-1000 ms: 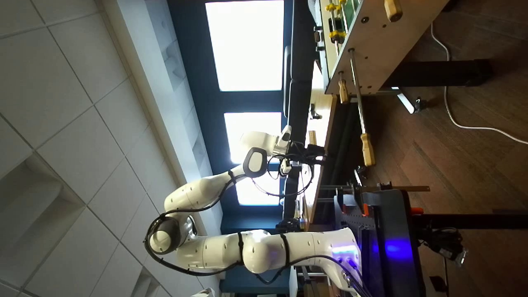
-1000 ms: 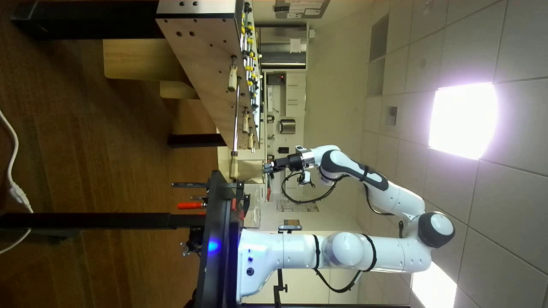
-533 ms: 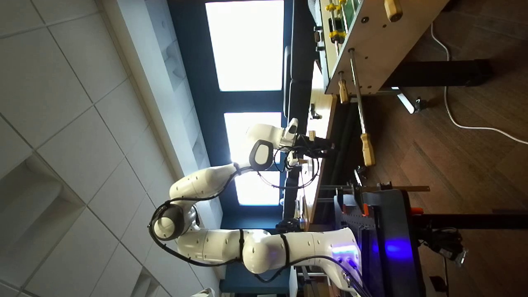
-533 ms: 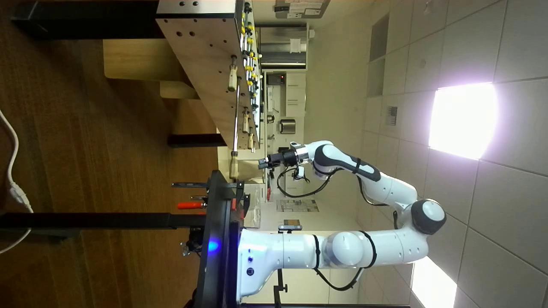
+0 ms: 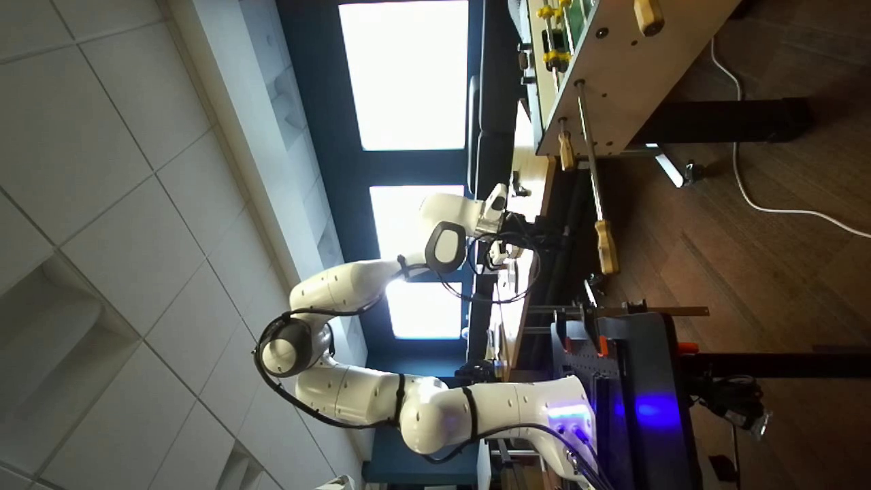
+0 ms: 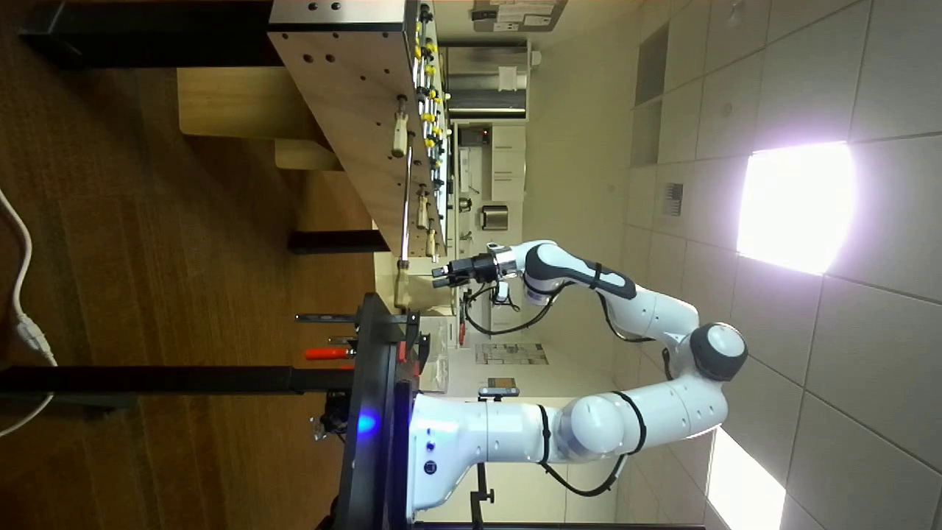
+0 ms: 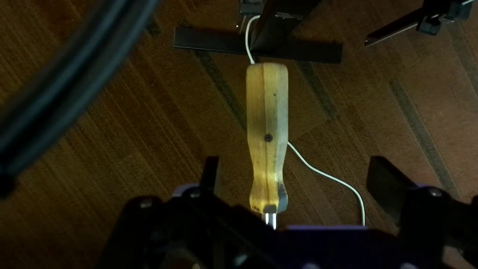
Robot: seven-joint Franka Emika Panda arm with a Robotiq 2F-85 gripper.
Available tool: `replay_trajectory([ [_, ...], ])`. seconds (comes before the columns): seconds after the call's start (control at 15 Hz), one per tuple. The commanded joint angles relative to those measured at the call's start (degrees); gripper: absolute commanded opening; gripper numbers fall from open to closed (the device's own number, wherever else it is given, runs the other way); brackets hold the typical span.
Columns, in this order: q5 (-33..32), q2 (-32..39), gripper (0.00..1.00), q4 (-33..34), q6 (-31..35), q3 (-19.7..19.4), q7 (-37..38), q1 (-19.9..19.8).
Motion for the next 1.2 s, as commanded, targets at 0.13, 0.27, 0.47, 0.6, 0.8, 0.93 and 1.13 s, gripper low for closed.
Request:
replay_trajectory([
  [0.13, 1.10, 2.77, 1.00, 2.21, 1.24, 1.71, -1.68, -2.52],
  [0.27, 1.26, 4.44, 1.00, 2.63, 2.02, 2.47, -1.71, -3.05],
  [0.47, 1.47, 6.79, 1.00, 3.20, 3.30, 3.74, -1.89, -4.06],
  [0.6, 1.83, 8.16, 1.00, 3.53, 4.05, 4.66, -2.04, -5.00],
  [0.8, 2.27, 9.70, 1.00, 3.76, 5.15, 5.74, -2.13, -6.31],
  [0.93, 2.24, 10.41, 1.00, 3.78, 5.54, 6.21, -2.20, -7.09],
  [1.13, 2.24, 11.30, 1.00, 3.56, 6.12, 6.82, -2.30, -8.25],
])
